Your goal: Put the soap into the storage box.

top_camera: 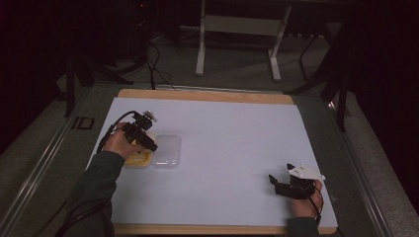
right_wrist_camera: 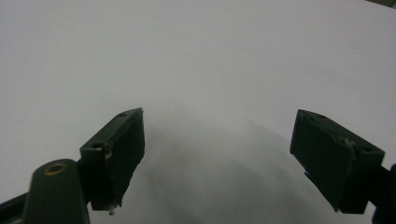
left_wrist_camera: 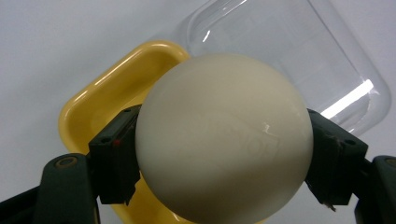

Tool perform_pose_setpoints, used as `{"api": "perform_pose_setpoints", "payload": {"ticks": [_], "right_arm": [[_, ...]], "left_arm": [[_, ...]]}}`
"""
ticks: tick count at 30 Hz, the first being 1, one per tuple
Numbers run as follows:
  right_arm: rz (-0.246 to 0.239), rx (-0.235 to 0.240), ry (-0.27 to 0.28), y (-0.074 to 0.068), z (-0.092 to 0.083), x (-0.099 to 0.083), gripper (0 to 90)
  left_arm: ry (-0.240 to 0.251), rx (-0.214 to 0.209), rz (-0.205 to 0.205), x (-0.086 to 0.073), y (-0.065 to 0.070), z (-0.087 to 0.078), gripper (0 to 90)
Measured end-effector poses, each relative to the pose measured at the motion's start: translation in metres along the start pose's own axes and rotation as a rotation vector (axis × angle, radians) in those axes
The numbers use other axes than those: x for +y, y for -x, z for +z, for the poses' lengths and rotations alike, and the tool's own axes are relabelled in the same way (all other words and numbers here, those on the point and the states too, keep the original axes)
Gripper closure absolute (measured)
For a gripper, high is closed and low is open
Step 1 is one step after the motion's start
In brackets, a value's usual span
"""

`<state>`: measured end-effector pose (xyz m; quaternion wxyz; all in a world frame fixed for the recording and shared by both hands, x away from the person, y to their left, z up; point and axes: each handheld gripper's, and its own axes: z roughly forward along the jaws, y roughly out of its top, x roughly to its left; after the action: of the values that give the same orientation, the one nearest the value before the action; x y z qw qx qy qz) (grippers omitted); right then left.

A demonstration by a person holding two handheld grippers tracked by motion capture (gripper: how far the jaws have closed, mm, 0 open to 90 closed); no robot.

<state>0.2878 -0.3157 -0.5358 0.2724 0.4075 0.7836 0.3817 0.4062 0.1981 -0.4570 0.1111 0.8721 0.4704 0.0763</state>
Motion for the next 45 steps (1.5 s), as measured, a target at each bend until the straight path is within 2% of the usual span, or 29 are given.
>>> {"api": "perform_pose_setpoints", "payload": {"ticks": [14, 27, 28, 33, 37, 45], "right_arm": [[-0.002, 0.000, 0.000, 0.000, 0.000, 0.000, 17.8], [-0.003, 0.000, -0.002, 0.000, 0.000, 0.000, 17.8], [-0.003, 0.000, -0.002, 0.000, 0.000, 0.000, 17.8], [-0.003, 0.000, -0.003, 0.000, 0.000, 0.000, 17.8], [-0.003, 0.000, -0.004, 0.000, 0.000, 0.000, 17.8], [-0.004, -0.001, -0.005, 0.000, 0.000, 0.000, 17.8]], "left_arm": [[-0.005, 0.005, -0.018, -0.004, -0.010, 0.003, 24.0], [-0.007, 0.004, -0.016, -0.011, -0.018, 0.007, 24.0], [-0.010, 0.008, 0.000, -0.012, -0.019, 0.008, 24.0], [-0.017, 0.008, 0.011, -0.014, -0.020, 0.010, 24.0], [-0.021, 0.009, 0.049, -0.017, -0.022, 0.011, 24.0], [-0.018, 0.008, 0.085, -0.022, -0.023, 0.013, 24.0]]}}
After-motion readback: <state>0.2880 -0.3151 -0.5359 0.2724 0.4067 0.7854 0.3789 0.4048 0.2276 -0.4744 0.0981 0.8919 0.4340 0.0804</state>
